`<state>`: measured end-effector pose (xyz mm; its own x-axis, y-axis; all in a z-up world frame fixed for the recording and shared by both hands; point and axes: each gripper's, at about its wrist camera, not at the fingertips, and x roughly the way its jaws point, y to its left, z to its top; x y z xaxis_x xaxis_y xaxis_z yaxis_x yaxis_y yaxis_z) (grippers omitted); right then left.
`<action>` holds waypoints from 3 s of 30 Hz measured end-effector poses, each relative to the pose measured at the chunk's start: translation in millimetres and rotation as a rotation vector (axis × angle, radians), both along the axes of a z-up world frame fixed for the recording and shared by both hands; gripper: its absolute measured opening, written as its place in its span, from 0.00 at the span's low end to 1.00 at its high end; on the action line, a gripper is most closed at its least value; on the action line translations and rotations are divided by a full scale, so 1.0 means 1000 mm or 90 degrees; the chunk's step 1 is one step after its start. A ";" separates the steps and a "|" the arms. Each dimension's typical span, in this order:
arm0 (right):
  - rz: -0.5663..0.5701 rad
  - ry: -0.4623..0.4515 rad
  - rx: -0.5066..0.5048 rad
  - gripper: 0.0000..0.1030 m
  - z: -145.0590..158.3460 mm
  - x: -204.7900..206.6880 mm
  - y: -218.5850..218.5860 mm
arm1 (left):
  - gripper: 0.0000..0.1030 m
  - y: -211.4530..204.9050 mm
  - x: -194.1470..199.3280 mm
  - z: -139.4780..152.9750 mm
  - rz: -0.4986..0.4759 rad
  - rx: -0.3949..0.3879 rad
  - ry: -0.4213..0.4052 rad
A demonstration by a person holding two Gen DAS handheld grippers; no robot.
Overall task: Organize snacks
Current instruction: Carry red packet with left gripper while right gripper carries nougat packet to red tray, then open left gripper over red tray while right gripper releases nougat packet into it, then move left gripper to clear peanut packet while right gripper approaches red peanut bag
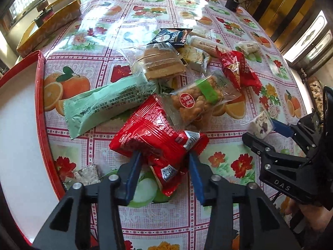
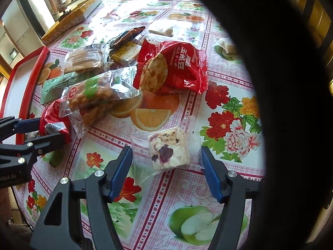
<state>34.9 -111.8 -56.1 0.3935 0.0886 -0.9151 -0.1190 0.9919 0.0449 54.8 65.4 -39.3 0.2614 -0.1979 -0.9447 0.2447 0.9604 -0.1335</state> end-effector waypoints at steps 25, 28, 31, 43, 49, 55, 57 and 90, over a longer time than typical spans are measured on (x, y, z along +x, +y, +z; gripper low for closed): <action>0.026 -0.068 0.018 0.64 0.035 -0.021 0.041 | 0.23 0.042 -0.040 0.049 -0.037 -0.030 -0.099; 0.056 -0.075 0.023 0.64 0.042 -0.014 0.067 | 0.23 0.061 -0.041 0.057 -0.015 -0.025 -0.117; 0.086 -0.081 0.030 0.64 0.049 -0.007 0.095 | 0.23 0.083 -0.039 0.064 0.013 -0.018 -0.130; 0.217 -0.100 0.058 0.64 0.070 0.030 0.224 | 0.23 0.179 -0.017 0.069 0.129 0.025 -0.145; 0.254 -0.101 0.068 0.64 0.062 0.062 0.280 | 0.23 0.220 0.018 0.052 0.172 0.070 -0.126; 0.262 -0.094 0.095 0.64 0.051 0.088 0.304 | 0.24 0.245 0.044 0.046 0.200 0.082 -0.119; 0.263 -0.103 0.111 0.66 0.052 0.094 0.307 | 0.24 0.249 0.048 0.048 0.204 0.077 -0.117; 0.071 -0.042 0.169 0.77 0.038 0.001 0.113 | 0.56 0.146 -0.021 0.063 0.155 0.056 -0.125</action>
<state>36.2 1.5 -17.6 0.4263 0.3676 -0.8265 -0.2374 0.9271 0.2899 33.8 211.3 23.7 0.4707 -0.0269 -0.8819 0.0191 0.9996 -0.0202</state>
